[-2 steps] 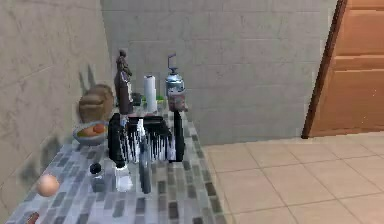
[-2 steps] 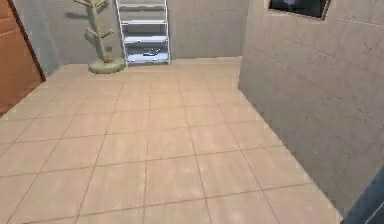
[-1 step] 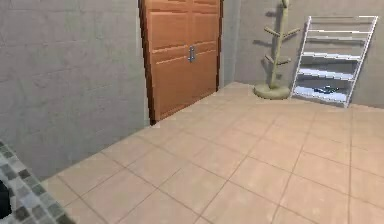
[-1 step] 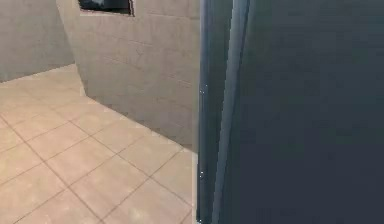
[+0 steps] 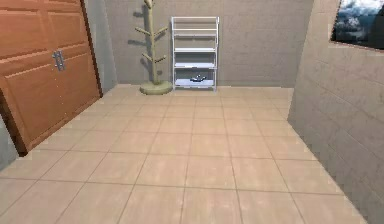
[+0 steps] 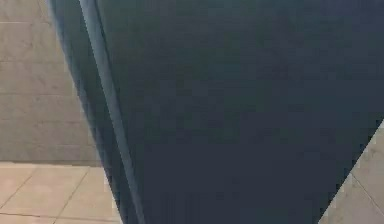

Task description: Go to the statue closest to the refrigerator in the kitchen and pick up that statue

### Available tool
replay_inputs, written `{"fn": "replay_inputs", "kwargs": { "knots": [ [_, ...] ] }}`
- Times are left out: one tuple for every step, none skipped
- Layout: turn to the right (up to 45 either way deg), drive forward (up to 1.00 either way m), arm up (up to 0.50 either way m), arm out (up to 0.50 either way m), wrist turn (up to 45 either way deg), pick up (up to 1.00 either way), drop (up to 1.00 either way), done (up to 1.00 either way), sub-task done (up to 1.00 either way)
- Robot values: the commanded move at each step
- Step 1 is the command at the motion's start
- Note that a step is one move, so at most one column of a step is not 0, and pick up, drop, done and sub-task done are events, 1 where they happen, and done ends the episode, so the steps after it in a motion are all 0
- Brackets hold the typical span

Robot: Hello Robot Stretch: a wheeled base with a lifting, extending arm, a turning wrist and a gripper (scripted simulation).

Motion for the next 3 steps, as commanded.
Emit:
{"fn": "replay_inputs", "kwargs": {
  "knots": [
    [0.0,0.30,0.00,0.00,0.0,0.00,0.00,0.00,0.00],
    [-18.0,0.00,0.00,0.00,0.0,0.00,0.00,0.00,0.00],
    [0.0,0.30,0.00,0.00,0.0,0.00,0.00,0.00,0.00]
  ]
}}
